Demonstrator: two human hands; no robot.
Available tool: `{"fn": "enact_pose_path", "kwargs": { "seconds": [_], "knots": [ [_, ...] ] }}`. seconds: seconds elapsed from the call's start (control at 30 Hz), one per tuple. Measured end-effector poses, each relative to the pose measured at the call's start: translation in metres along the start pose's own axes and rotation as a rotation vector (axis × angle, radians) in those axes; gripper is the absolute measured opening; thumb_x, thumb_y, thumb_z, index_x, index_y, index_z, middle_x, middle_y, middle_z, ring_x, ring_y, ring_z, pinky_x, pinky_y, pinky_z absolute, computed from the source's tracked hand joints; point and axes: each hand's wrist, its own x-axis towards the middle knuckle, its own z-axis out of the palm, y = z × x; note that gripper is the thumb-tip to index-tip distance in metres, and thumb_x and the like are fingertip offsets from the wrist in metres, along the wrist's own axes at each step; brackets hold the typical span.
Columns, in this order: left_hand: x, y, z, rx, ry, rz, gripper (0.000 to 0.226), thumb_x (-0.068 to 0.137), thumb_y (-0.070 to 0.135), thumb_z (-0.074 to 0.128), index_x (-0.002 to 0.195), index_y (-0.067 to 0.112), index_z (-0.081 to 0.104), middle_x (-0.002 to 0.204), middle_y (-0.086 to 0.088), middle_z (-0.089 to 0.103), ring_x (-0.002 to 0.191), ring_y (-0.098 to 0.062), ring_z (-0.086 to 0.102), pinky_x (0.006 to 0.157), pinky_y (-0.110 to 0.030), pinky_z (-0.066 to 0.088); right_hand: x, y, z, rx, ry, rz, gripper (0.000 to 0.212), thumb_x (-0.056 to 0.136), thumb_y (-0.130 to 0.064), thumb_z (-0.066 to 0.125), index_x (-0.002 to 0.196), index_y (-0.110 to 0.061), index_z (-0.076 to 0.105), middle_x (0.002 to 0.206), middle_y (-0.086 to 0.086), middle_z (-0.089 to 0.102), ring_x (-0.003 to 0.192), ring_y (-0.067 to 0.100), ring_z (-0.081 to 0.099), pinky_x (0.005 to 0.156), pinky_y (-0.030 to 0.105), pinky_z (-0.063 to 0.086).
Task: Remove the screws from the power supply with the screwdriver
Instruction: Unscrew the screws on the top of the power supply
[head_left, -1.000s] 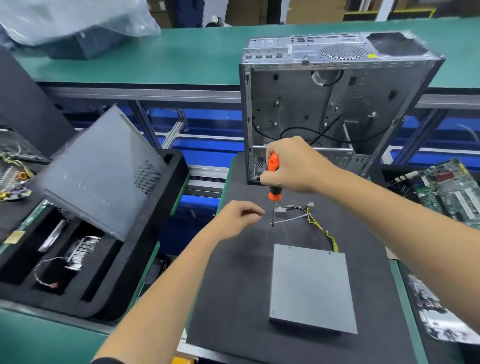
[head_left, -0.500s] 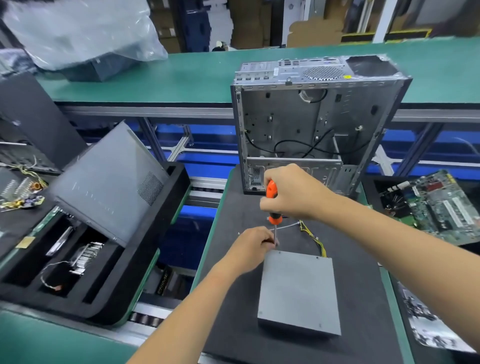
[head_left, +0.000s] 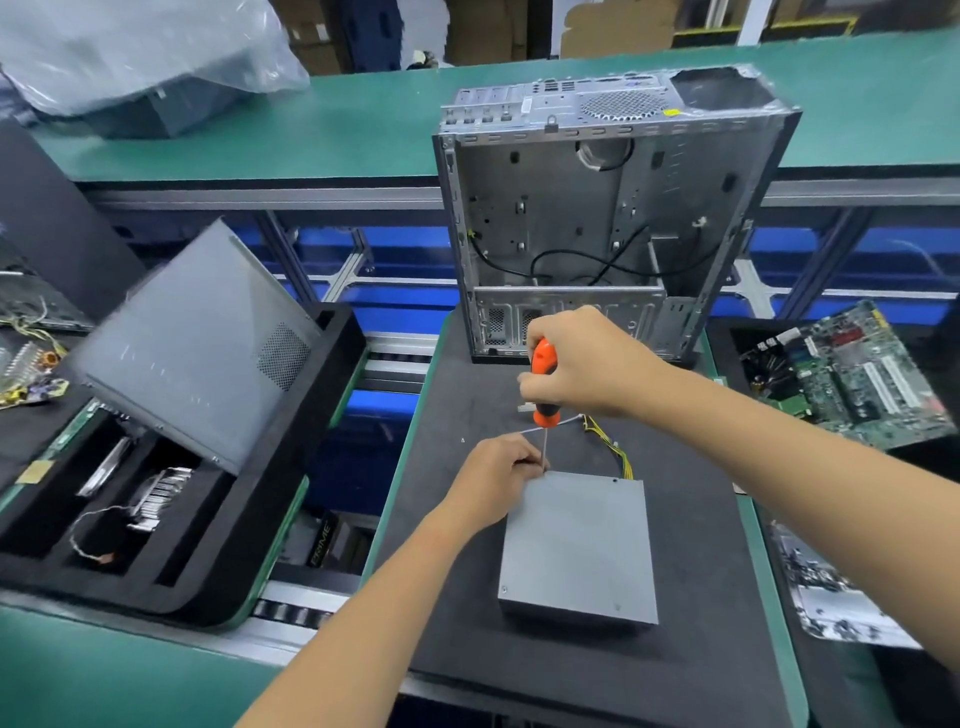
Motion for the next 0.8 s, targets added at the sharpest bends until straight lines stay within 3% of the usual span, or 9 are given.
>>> {"fn": "enact_pose_path", "kwargs": {
  "seconds": [0.07,0.13,0.27,0.37,0.5,0.63,0.8],
  "knots": [
    [0.000,0.000,0.000,-0.010,0.005,0.002,0.010,0.084,0.002,0.064,0.081,0.007,0.073,0.085,0.007,0.065,0.086,-0.009,0.062,0.076,0.006,0.028,-0.002,-0.001,-0.003,-0.013,-0.022,-0.003,0.023,0.074,-0.029,0.066,0.076,-0.007,0.058,0.059,-0.001,0.059,0.064,0.020,0.054,0.053,0.031,0.045],
    [0.001,0.001,-0.002,-0.040,-0.014,0.004,0.011,0.083,0.000,0.064,0.081,0.007,0.073,0.083,0.008,0.065,0.084,-0.008,0.062,0.076,0.001,0.035,-0.003,-0.003,-0.008,-0.046,-0.069,-0.014,0.022,0.075,-0.030,0.067,0.077,-0.009,0.060,0.065,0.002,0.060,0.069,0.023,0.057,0.056,0.033,0.048],
    [0.001,-0.002,-0.006,-0.087,-0.058,-0.024,0.023,0.085,0.002,0.062,0.076,0.021,0.071,0.082,0.014,0.067,0.083,0.000,0.062,0.077,-0.011,0.045,-0.005,-0.005,-0.019,-0.097,-0.185,-0.041,0.017,0.077,-0.030,0.068,0.078,-0.014,0.063,0.069,-0.002,0.062,0.068,0.011,0.054,0.058,0.033,0.047],
    [0.001,-0.004,-0.008,-0.104,-0.054,-0.048,0.026,0.086,0.004,0.062,0.075,0.027,0.070,0.079,0.013,0.070,0.079,0.000,0.063,0.074,-0.010,0.046,-0.006,-0.002,-0.024,-0.153,-0.220,-0.078,0.016,0.079,-0.030,0.067,0.079,-0.015,0.064,0.069,-0.003,0.063,0.069,0.012,0.054,0.056,0.031,0.045],
    [0.001,-0.006,-0.010,-0.101,-0.062,-0.047,0.022,0.085,0.009,0.064,0.076,0.028,0.071,0.077,0.012,0.071,0.078,-0.001,0.064,0.074,-0.013,0.048,-0.008,0.002,-0.019,-0.190,-0.169,-0.049,0.026,0.078,-0.034,0.065,0.074,-0.008,0.061,0.066,0.005,0.061,0.067,0.025,0.056,0.049,0.030,0.039],
    [0.005,-0.006,-0.013,-0.078,-0.096,-0.029,0.021,0.083,0.009,0.064,0.075,0.027,0.073,0.074,0.015,0.070,0.073,0.002,0.061,0.070,-0.010,0.044,-0.005,0.000,-0.010,-0.220,-0.096,0.009,0.032,0.078,-0.035,0.064,0.067,-0.005,0.058,0.056,0.007,0.054,0.053,0.023,0.045,0.043,0.024,0.031],
    [0.007,-0.006,-0.015,-0.077,-0.146,-0.028,0.019,0.081,0.010,0.069,0.073,0.028,0.070,0.083,0.004,0.073,0.082,-0.012,0.065,0.080,-0.026,0.051,-0.006,-0.004,-0.004,-0.165,-0.103,-0.088,0.026,0.082,-0.032,0.063,0.075,-0.007,0.061,0.064,0.004,0.064,0.063,0.018,0.054,0.045,0.025,0.033]
  ]
}}
